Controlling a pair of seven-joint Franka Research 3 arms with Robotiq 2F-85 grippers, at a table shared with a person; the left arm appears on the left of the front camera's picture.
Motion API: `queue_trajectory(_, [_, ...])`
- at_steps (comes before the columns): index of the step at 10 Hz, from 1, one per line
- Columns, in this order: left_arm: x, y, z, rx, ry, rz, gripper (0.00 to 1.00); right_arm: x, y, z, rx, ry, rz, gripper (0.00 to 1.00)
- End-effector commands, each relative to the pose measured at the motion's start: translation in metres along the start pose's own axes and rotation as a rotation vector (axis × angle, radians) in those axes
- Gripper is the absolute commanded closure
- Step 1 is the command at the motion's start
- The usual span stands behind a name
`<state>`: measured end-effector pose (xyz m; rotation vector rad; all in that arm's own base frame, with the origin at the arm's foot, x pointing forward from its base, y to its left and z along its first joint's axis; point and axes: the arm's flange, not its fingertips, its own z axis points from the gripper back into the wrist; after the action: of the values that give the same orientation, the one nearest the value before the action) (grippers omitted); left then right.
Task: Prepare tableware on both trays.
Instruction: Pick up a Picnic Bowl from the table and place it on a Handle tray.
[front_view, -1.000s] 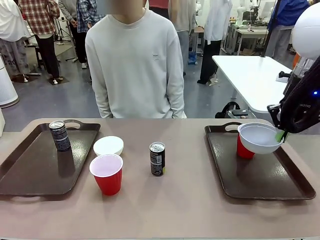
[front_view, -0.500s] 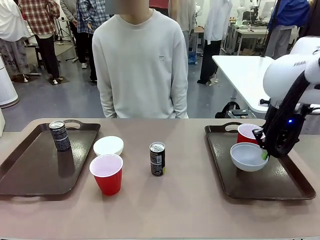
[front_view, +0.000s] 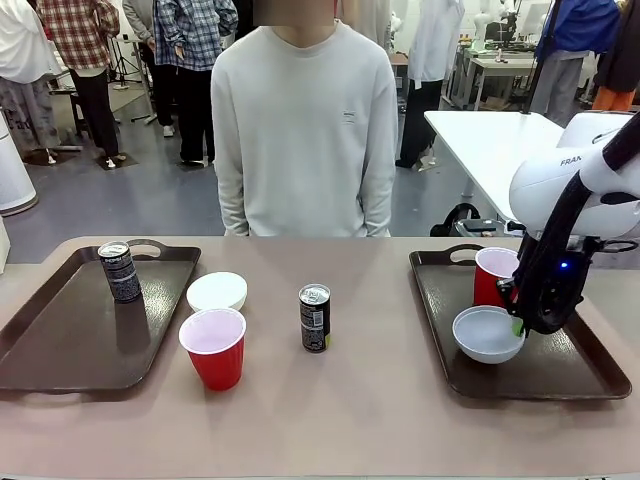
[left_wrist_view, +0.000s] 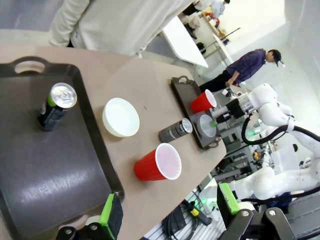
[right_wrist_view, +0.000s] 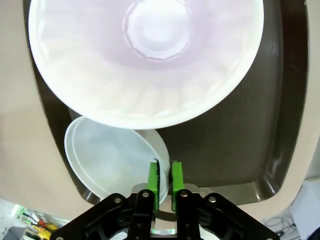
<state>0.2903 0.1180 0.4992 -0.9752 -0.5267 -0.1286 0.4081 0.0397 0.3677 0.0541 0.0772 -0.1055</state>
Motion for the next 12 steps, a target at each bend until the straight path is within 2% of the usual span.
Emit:
queue_trajectory(1, [0.0, 0.0, 0.0, -0.01, -0.007, -0.009, 0.0, -0.019, 0.003, 0.014, -0.022, -0.039, 0.021, 0.0])
queue_trajectory(2, [0.0, 0.0, 0.0, -0.01, -0.007, -0.009, 0.0, -0.029, 0.004, 0.024, -0.027, -0.05, 0.019, 0.17])
queue_trajectory(3, [0.0, 0.0, 0.0, -0.01, -0.007, -0.009, 0.0, -0.039, 0.005, 0.034, -0.041, -0.047, 0.034, 0.0])
queue_trajectory(4, [0.0, 0.0, 0.0, -0.01, -0.007, -0.009, 0.0, -0.05, 0.007, 0.048, -0.045, -0.052, 0.049, 0.0])
queue_trajectory(5, [0.0, 0.0, 0.0, -0.01, -0.007, -0.009, 0.0, -0.059, 0.006, 0.062, -0.039, -0.066, 0.049, 0.41])
queue_trajectory(9, [0.0, 0.0, 0.0, -0.01, -0.007, -0.009, 0.0, -0.097, 0.0, 0.109, 0.02, -0.063, 0.113, 0.02])
queue_trajectory(10, [0.0, 0.0, 0.0, -0.01, -0.007, -0.009, 0.0, -0.11, -0.003, 0.117, 0.032, -0.092, 0.106, 0.0])
queue_trajectory(11, [0.0, 0.0, 0.0, -0.01, -0.007, -0.009, 0.0, -0.105, -0.007, 0.12, 0.055, -0.168, 0.063, 0.0])
queue_trajectory(12, [0.0, 0.0, 0.0, -0.01, -0.007, -0.009, 0.0, -0.097, 0.001, 0.113, -0.004, -0.081, 0.091, 0.0])
